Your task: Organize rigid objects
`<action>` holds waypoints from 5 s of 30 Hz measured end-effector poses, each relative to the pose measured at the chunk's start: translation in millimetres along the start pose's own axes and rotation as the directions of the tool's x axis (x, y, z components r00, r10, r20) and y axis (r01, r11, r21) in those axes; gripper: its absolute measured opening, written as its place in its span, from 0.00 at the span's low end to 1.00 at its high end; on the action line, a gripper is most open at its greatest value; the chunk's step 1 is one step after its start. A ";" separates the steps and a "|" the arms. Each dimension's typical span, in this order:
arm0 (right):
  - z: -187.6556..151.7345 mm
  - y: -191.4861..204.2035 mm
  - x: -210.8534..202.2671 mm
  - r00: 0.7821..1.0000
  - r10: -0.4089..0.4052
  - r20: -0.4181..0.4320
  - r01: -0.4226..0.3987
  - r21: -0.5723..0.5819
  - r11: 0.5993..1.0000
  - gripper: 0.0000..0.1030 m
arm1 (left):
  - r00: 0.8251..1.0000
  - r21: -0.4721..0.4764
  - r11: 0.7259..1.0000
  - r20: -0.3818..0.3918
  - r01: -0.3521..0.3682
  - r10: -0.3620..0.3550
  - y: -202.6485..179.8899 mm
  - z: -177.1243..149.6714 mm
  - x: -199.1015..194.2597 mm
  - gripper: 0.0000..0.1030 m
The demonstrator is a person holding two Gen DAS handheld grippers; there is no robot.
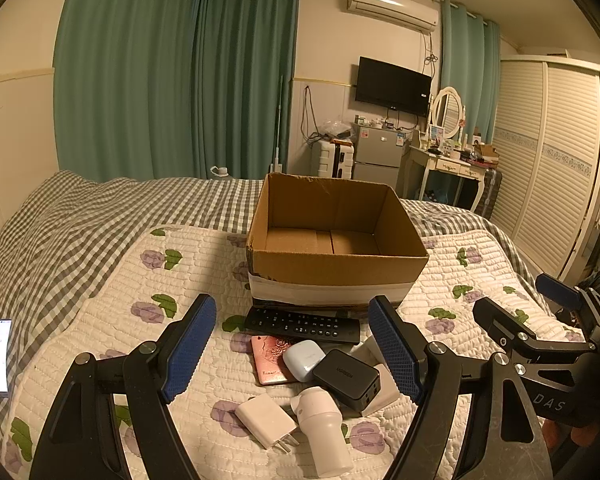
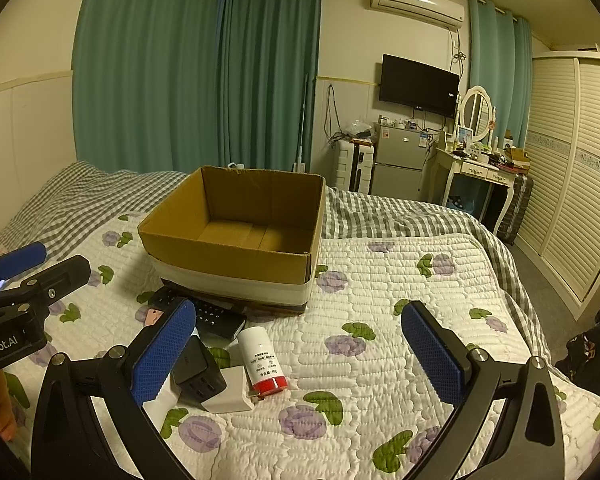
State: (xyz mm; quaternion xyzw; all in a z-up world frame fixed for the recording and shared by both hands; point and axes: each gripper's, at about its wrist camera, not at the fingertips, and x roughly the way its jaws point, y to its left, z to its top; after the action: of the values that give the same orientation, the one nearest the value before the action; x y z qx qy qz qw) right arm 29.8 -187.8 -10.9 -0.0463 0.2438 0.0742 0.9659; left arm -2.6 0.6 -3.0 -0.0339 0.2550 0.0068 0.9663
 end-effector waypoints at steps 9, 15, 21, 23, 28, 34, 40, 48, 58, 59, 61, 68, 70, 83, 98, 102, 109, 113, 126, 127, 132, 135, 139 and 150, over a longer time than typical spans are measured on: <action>-3.1 -0.3 -0.4 1.000 0.015 0.000 -0.015 -0.003 1.000 1.00 | 1.000 -0.001 1.000 0.008 0.000 0.000 -2.4 3.6 -2.1 0.79; -1.9 -4.8 -2.7 0.999 0.038 -0.003 -0.038 -0.010 0.999 1.00 | 1.000 0.007 1.000 0.014 -0.007 0.006 -6.3 2.0 -5.9 0.79; -8.1 -11.0 3.5 0.997 0.058 -0.051 -0.059 -0.019 0.998 1.00 | 0.998 0.011 1.000 -0.061 -0.021 0.022 -7.6 -13.2 5.0 0.78; -11.9 -12.6 7.2 0.995 0.066 -0.072 -0.068 -0.019 0.998 1.00 | 0.993 0.001 1.000 -0.116 -0.012 0.012 -9.3 -24.1 15.8 0.76; -23.1 -15.1 17.5 0.989 0.088 -0.118 -0.091 -0.016 0.996 1.00 | 0.964 0.049 0.998 -0.264 -0.029 0.041 -21.0 -55.3 51.8 0.75; -32.5 -22.6 27.5 0.982 0.112 -0.154 -0.111 0.013 0.994 1.00 | 0.928 0.063 0.998 -0.371 0.009 0.015 -29.2 -72.1 78.1 0.44; -36.2 -27.3 33.9 0.976 0.131 -0.176 -0.125 0.040 0.991 1.00 | 0.881 0.142 0.990 -0.468 0.002 0.065 -44.2 -90.3 104.0 0.46; -39.9 -17.8 36.8 0.971 0.137 -0.195 -0.141 -0.008 0.990 1.00 | 0.893 0.134 0.991 -0.445 -0.011 0.071 -41.9 -87.9 97.9 0.44; -46.8 42.7 55.7 0.931 0.254 -0.262 -0.314 -0.219 0.924 0.94 | 0.960 -0.002 0.997 -0.268 -0.080 0.077 10.9 -36.3 42.0 0.44; -49.3 53.8 58.8 0.921 0.269 -0.281 -0.341 -0.252 0.906 0.94 | 0.957 -0.001 0.995 -0.271 -0.104 0.100 15.8 -35.9 41.5 0.44; -55.2 71.8 64.5 0.899 0.302 -0.315 -0.395 -0.290 0.872 0.92 | 0.952 -0.009 0.990 -0.278 -0.139 0.131 24.8 -37.2 41.5 0.44; -70.3 116.8 98.8 0.837 0.337 -0.431 -0.474 -0.265 0.840 0.66 | 0.944 -0.067 0.987 -0.306 -0.149 0.122 43.1 -41.8 45.7 0.44; -78.1 128.2 109.6 0.831 0.305 -0.465 -0.465 -0.279 0.840 0.53 | 0.943 -0.074 0.986 -0.310 -0.152 0.122 44.3 -42.8 46.3 0.44; -73.3 99.9 93.9 0.811 0.370 -0.453 -0.477 -0.145 0.867 0.37 | 0.950 -0.057 0.988 -0.287 -0.144 0.122 32.1 -43.0 37.9 0.44; 30.9 21.4 11.4 0.920 0.354 -0.169 -0.381 -0.166 0.910 0.37 | 0.984 -0.033 0.999 -0.176 -0.036 0.030 -3.1 38.7 -6.4 0.44; 74.5 9.6 22.3 0.939 0.330 -0.099 -0.343 -0.181 0.922 0.37 | 0.990 0.031 0.999 -0.137 -0.020 0.024 -11.4 83.9 14.6 0.44; 119.9 -1.0 95.1 0.955 0.291 -0.061 -0.297 -0.146 0.944 0.37 | 0.982 0.039 0.995 -0.169 0.091 -0.083 -17.0 125.8 109.5 0.44; 125.1 -1.9 147.5 0.958 0.273 -0.083 -0.282 -0.129 0.951 0.37 | 0.976 0.082 0.991 -0.199 0.102 -0.084 -25.7 129.0 165.8 0.44; 119.0 0.5 245.5 0.955 0.249 -0.163 -0.276 -0.174 0.945 0.37 | 0.971 0.159 0.986 -0.238 0.055 -0.016 -24.5 111.4 245.5 0.44; 115.9 1.0 246.3 0.953 0.249 -0.174 -0.279 -0.175 0.944 0.37 | 0.971 0.169 0.984 -0.238 0.048 -0.006 -25.3 109.1 246.7 0.46; 109.6 -1.1 226.1 0.966 0.208 -0.152 -0.235 -0.192 0.953 0.61 | 0.974 0.209 0.978 -0.224 0.014 0.034 -30.4 104.9 241.5 0.55; 109.6 -7.5 194.0 0.980 0.169 -0.102 -0.186 -0.187 0.965 0.67 | 0.974 0.192 0.981 -0.223 0.013 0.030 -32.9 108.4 229.5 0.57; 119.0 -18.0 147.2 0.980 0.191 -0.057 -0.197 -0.161 0.967 0.69 | 0.977 0.187 0.982 -0.209 0.005 0.035 -37.0 116.4 200.5 0.58; 130.8 -33.3 11.3 0.980 0.196 0.043 -0.185 -0.186 0.965 0.89 | 0.994 0.108 0.994 -0.099 -0.026 0.037 -38.9 142.4 73.3 0.66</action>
State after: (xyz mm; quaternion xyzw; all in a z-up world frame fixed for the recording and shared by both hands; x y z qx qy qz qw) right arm 105.8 -202.8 100.2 -0.1079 0.2099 0.1900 0.9530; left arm 132.5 -28.7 86.8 0.0214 0.3042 0.0066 0.9524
